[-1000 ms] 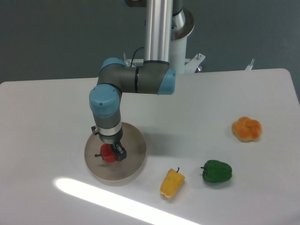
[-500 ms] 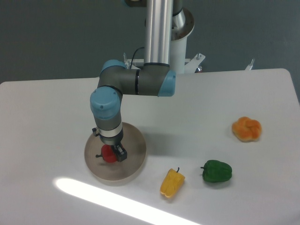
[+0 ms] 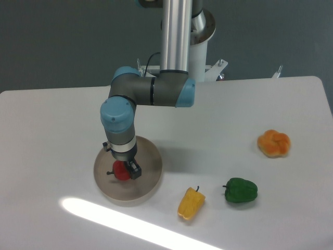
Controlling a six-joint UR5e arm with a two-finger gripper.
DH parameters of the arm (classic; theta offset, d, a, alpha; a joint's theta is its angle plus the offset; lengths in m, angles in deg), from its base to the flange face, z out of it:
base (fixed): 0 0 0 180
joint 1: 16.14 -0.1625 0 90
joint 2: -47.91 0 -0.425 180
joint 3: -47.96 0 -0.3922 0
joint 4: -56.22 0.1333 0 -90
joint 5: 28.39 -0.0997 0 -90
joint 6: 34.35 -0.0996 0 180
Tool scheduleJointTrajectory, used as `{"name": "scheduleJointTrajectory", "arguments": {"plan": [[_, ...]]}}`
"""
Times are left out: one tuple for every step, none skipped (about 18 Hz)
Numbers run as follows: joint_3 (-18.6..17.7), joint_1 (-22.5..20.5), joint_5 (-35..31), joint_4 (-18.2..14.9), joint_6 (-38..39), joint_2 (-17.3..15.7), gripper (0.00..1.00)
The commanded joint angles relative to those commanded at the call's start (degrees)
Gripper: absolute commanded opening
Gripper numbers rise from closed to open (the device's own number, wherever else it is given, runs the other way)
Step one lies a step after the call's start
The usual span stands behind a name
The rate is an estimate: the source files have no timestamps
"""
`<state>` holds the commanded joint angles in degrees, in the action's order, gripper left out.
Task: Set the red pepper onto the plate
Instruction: 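Open the gripper to release the red pepper on the plate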
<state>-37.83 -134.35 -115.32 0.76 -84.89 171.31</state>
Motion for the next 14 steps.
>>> {"name": "scheduleJointTrajectory", "arguments": {"plan": [[-0.09, 0.0, 0.0, 0.0, 0.0, 0.0, 0.53], [-0.26, 0.0, 0.0, 0.0, -0.09, -0.09, 0.54], [-0.26, 0.0, 0.0, 0.0, -0.09, -0.09, 0.54], [-0.26, 0.0, 0.0, 0.0, -0.09, -0.09, 0.54], [-0.26, 0.0, 0.0, 0.0, -0.09, -0.09, 0.54], [-0.26, 0.0, -0.09, 0.0, -0.09, 0.0, 0.54], [-0.26, 0.0, 0.0, 0.0, -0.17, -0.09, 0.54], [-0.26, 0.0, 0.0, 0.0, -0.09, -0.09, 0.54], [-0.35, 0.0, 0.0, 0.0, -0.09, -0.09, 0.54], [-0.35, 0.0, 0.0, 0.0, -0.09, -0.09, 0.54], [-0.44, 0.0, -0.09, 0.0, -0.17, 0.0, 0.54], [-0.53, 0.0, -0.09, 0.0, -0.18, -0.09, 0.55], [-0.53, 0.0, -0.09, 0.0, -0.18, -0.09, 0.55], [-0.53, 0.0, -0.09, 0.0, -0.18, -0.09, 0.57]]}}
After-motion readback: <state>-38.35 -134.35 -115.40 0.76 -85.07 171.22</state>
